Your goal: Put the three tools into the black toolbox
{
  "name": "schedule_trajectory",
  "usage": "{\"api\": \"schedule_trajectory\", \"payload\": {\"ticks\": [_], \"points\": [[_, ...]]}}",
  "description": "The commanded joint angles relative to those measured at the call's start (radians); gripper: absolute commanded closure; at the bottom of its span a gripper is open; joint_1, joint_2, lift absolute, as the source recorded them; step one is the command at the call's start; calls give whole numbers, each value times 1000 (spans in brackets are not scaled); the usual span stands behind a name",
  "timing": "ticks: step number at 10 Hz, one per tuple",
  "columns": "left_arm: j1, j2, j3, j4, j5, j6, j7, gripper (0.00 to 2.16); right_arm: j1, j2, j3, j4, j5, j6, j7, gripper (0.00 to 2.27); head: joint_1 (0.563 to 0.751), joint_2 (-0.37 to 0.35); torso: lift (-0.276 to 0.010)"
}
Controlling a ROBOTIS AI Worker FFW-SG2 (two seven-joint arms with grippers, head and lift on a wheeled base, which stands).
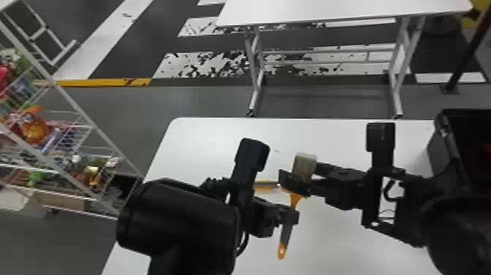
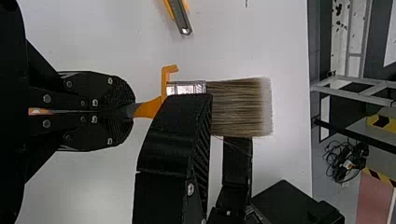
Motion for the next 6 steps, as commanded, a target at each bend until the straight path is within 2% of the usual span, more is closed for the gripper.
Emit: {"api": "schedule_trajectory", "payload": {"ticks": [1,2,3,4,5,6], "points": [[-6,-2,-22,7,-3,4,3,2061,-5,1,3,13,0,-16,-2,80,695,213,-51],[-7,-2,-25,10,-3,4,5,2061,-8,3,3,20,1,-28,-2,130,695,204,-51],[-7,-2,-25,14,-2,4,5,2061,-14,3,3,26,5,-25,8,704,695,198,-51],[-9,-1,-23,17,-2,4,5,2061,-17,3,11,28,5,-19,-5,2148,695,196,-51],[-10,-1,-23,20,-5,4,5,2061,-12,3,26,23,21,-19,-14,2243,695,197,-51],[-13,-1,-22,24,-5,4,5,2061,-9,3,30,20,31,-22,-14,2246,695,200,-51]]}}
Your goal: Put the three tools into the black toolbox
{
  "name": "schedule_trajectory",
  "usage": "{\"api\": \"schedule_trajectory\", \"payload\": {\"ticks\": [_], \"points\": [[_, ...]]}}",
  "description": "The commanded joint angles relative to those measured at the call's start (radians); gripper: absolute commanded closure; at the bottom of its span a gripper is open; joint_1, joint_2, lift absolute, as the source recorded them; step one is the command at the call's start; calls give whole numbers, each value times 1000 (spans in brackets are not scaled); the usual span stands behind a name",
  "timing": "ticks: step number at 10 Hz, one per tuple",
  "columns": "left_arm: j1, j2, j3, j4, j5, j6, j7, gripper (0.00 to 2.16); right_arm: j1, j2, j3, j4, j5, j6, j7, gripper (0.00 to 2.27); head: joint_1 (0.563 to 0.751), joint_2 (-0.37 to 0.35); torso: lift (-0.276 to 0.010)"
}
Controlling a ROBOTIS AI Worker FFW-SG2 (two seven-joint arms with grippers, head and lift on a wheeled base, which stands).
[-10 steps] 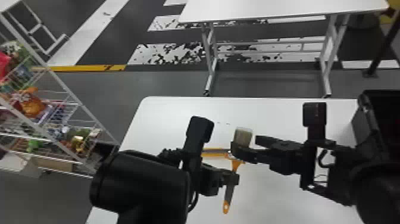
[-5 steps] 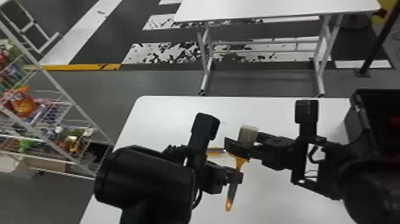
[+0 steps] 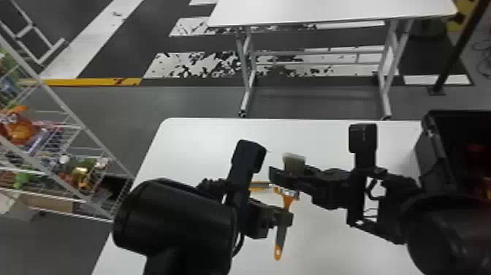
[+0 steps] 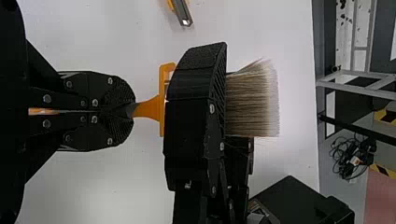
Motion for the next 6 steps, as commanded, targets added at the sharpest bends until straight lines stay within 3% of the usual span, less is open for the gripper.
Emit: {"api": "schedule_trajectory", "payload": {"ticks": [1,6], "points": [[-3,-1,-1,4,1,4,1,2061,5,-1,2,-4,3,-1,-3,2246,695,208,-51],[-26,-9,-32,24,-3,4,12,2061,20,-15,-15,-52,-12,48,-14,2243,695,188,-51]]}}
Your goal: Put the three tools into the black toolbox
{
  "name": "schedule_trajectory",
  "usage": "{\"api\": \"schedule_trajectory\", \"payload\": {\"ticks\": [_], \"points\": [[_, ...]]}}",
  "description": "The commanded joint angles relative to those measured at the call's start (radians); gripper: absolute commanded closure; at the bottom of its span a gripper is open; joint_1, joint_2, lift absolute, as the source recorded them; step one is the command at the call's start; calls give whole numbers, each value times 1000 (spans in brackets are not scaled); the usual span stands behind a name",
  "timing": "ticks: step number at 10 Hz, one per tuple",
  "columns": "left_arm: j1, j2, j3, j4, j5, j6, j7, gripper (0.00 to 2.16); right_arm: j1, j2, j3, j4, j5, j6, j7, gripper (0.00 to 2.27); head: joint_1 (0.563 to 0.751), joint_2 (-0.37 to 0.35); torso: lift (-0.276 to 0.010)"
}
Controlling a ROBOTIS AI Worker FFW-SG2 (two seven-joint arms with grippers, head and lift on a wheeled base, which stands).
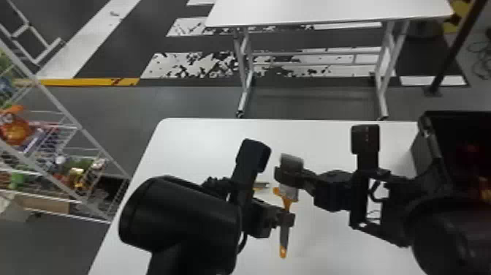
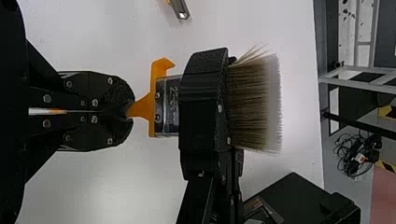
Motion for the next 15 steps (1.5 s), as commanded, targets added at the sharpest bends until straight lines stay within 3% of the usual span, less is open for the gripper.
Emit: {"api": "schedule_trajectory", "payload": {"ticks": [1,2,3,4,9,11,13,15], "points": [[-9,-2,-11,0,-4,4,3,2061,3,-4,-9,-22,-7,24,0,2243,695,182,-51],[-9,-4,-12,-1,-4,4,6,1673,5,-4,-16,-29,-7,43,-3,2243,695,175,-51],[-9,-4,-12,-3,2,4,1,464,6,-4,-23,-36,-8,55,-3,2243,695,172,-51],[-9,-5,-12,-6,2,4,0,-2,8,-4,-26,-40,-10,73,-3,2243,695,164,-51],[17,-1,1,-63,-4,4,-5,22,20,-9,-73,-103,-47,89,-38,2243,695,149,-51],[45,4,34,-90,8,4,-9,19,37,-33,-148,-178,-110,98,-64,2246,695,126,-51],[101,6,103,-142,68,4,5,22,54,-90,-222,-250,-128,95,-97,2246,695,95,-51],[130,9,149,-164,85,4,6,22,57,-131,-339,-279,-211,95,-106,2246,695,38,-51]]}}
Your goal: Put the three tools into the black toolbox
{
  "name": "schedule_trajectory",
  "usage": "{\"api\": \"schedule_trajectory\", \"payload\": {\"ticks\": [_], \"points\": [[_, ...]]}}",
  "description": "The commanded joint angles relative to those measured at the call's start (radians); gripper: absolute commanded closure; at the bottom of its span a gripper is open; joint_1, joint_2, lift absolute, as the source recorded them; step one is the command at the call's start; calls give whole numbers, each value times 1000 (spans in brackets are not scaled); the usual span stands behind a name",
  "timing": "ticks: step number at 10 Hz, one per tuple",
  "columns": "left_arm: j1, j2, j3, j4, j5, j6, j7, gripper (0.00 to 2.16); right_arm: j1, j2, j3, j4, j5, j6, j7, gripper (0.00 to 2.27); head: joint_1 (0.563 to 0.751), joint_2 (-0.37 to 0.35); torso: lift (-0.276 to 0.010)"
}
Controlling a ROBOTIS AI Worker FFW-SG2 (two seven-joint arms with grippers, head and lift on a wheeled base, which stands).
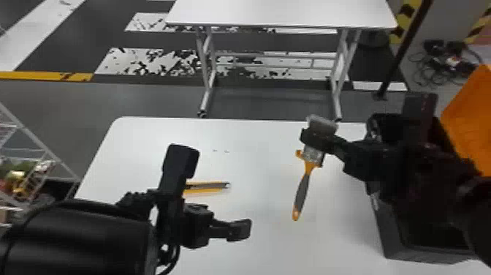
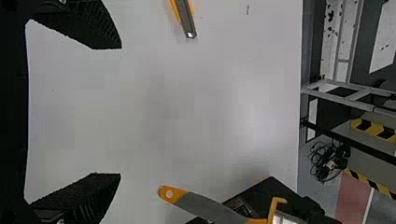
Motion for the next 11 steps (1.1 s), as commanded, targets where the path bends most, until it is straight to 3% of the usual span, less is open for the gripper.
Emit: {"api": "schedule_trajectory", "payload": {"ticks": [1,5,8,11], "points": [[18,3,23,-13,13,4,0,22,9,-28,-82,-29,-62,0,-9,2246,695,7,-51],[48,2,49,-42,27,4,3,22,72,-107,-332,-118,-257,6,-23,2246,695,-105,-51],[70,3,54,-53,25,4,3,22,106,-127,-470,-167,-286,-6,-18,2246,695,-194,-51],[91,5,66,-76,25,4,1,22,104,-137,-545,-168,-266,-3,5,2246,695,-263,-51]]}}
